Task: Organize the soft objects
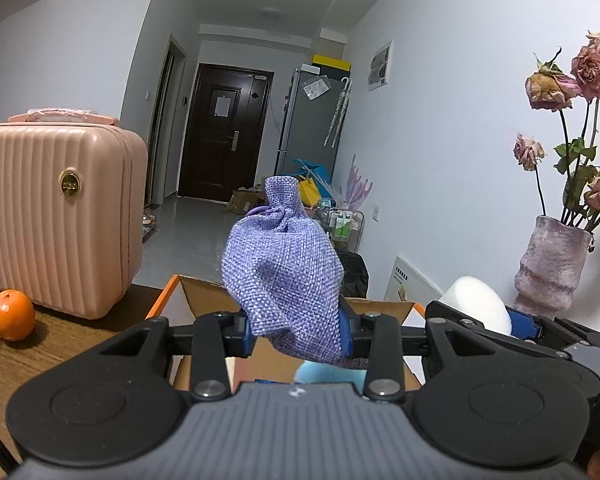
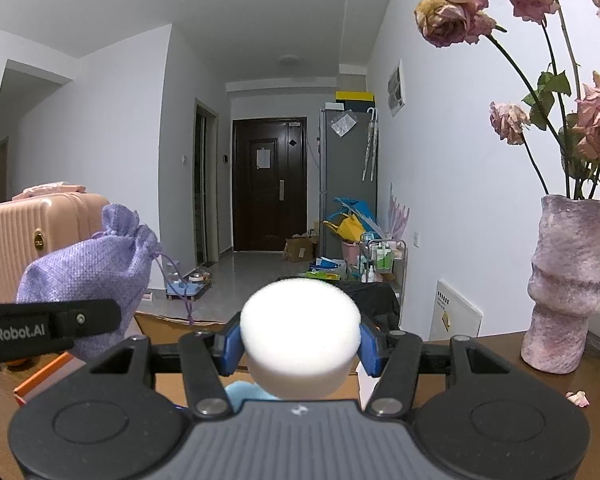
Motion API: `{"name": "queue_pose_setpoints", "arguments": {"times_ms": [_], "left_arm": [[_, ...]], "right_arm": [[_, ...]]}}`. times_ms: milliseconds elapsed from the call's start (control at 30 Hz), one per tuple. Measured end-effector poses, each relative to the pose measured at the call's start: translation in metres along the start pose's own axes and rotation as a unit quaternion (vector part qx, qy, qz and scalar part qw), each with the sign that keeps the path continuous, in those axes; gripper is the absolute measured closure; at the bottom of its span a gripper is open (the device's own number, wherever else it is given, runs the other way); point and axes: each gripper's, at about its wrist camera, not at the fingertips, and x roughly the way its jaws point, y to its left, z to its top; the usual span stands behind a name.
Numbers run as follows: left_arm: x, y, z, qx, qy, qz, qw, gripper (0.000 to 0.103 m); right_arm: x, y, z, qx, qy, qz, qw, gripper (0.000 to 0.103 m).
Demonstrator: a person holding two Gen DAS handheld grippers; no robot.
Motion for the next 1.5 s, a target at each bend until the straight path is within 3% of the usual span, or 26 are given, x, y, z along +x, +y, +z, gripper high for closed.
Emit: {"name": "queue_pose_setpoints", "arguments": {"times_ms": [967, 1133, 1200, 1267, 1300, 1467, 1500], "left_arm": [[0.038, 0.0, -0.003, 0.004, 0.018, 0.015, 0.9997, 0.065], [0.039, 0.001, -0.005, 0.009, 0.021, 0.017, 0.9996, 0.061], [0.04, 0.002, -0.005, 0.006, 0.024, 0.015, 0.9996, 0.05], [0.04, 0.003, -0.005, 0.004, 0.023, 0.019, 0.9995, 0.045], [0.039, 0.003, -0.005, 0.002, 0.021, 0.021, 0.9996, 0.034], [0.033, 0.006, -0.004, 0.002, 0.003, 0.046, 0.9989, 0.002], [0.033, 0.005, -0.004, 0.002, 0.002, 0.049, 0.9988, 0.002]], "right_arm": [[0.038, 0.004, -0.001, -0.019, 0.062, -0.006, 0.998, 0.047], [0.041, 0.001, -0.002, -0.012, 0.075, -0.012, 0.997, 0.045], [0.041, -0.001, -0.002, -0.006, 0.079, -0.012, 0.997, 0.036], [0.042, -0.003, -0.002, 0.0, 0.079, -0.016, 0.997, 0.021], [0.041, -0.004, -0.002, 0.002, 0.079, -0.016, 0.997, 0.019], [0.042, -0.007, -0.003, 0.008, 0.079, -0.02, 0.997, 0.0], [0.042, -0.008, -0.003, 0.008, 0.079, -0.021, 0.997, 0.0]]}}
